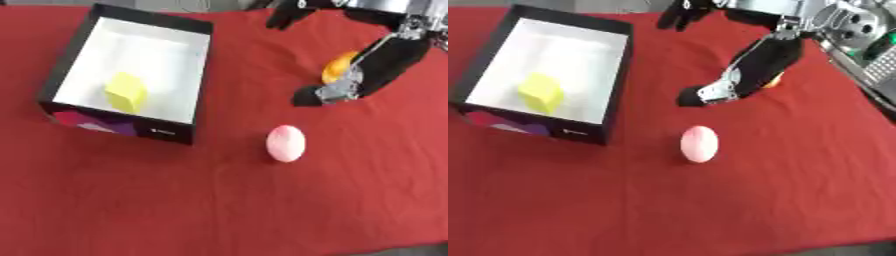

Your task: Pick up objects on the table and place them in the box.

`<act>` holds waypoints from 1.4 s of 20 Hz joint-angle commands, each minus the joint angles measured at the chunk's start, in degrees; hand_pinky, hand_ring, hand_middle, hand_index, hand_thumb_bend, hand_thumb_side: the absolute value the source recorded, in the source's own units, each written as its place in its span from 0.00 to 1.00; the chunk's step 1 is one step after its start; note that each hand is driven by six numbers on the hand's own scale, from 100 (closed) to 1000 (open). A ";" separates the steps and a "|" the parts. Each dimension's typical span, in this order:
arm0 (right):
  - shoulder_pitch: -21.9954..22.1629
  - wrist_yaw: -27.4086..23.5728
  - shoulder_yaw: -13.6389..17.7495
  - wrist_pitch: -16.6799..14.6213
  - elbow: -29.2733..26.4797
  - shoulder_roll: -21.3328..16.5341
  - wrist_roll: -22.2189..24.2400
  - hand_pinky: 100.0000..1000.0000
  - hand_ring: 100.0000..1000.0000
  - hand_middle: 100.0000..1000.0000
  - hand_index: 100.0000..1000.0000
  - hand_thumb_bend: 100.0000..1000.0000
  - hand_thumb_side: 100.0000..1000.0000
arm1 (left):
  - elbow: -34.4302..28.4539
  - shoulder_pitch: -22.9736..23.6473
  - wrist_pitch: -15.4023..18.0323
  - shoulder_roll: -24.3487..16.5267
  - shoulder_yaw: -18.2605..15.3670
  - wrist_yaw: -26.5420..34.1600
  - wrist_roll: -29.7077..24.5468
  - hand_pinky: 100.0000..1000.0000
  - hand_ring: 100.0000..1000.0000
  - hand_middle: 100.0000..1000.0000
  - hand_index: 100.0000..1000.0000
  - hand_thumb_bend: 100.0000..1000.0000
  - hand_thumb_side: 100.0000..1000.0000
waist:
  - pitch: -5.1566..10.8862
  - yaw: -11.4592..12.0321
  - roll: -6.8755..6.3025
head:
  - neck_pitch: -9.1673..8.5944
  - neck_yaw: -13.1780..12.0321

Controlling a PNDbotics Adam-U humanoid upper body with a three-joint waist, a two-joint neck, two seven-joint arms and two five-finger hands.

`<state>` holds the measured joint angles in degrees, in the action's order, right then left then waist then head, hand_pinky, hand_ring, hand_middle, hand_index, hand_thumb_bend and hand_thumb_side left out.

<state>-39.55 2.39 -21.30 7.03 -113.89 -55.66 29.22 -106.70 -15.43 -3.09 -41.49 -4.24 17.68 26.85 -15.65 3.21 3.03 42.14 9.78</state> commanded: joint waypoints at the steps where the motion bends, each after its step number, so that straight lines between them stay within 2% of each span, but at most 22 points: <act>1: 0.14 0.76 0.10 -0.07 -0.71 -0.58 0.84 0.89 0.82 0.79 0.84 0.49 0.38 | -1.73 0.09 -0.11 -0.06 -0.83 -1.55 0.51 0.82 0.67 0.73 0.82 0.79 0.56 | -0.07 0.09 0.14 | -0.43 0.21; 13: 4.65 2.17 -1.74 0.73 -0.71 0.06 4.13 0.89 0.82 0.79 0.85 0.50 0.40 | -2.51 -0.41 -0.63 4.81 0.17 -2.88 0.79 0.82 0.67 0.73 0.83 0.78 0.56 | -0.19 -0.06 0.48 | -0.63 0.41; 21: 7.43 8.65 -3.14 2.80 -0.53 1.67 4.56 0.87 0.80 0.77 0.83 0.48 0.38 | -2.29 -0.05 -0.90 5.65 0.31 -2.67 0.42 0.82 0.67 0.73 0.83 0.78 0.56 | -0.40 0.15 0.19 | -0.82 0.96; 28: 8.32 12.91 -4.10 1.55 2.69 3.32 3.49 0.87 0.79 0.75 0.82 0.47 0.36 | -2.12 0.26 -1.02 6.11 0.39 -2.83 0.32 0.82 0.66 0.73 0.82 0.79 0.56 | -0.58 0.19 -0.10 | -0.93 1.28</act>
<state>-30.72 14.48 -25.83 8.85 -111.45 -51.59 32.99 -108.14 -15.01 -3.98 -34.68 -3.66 14.98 27.18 -16.25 3.33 3.04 42.03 10.80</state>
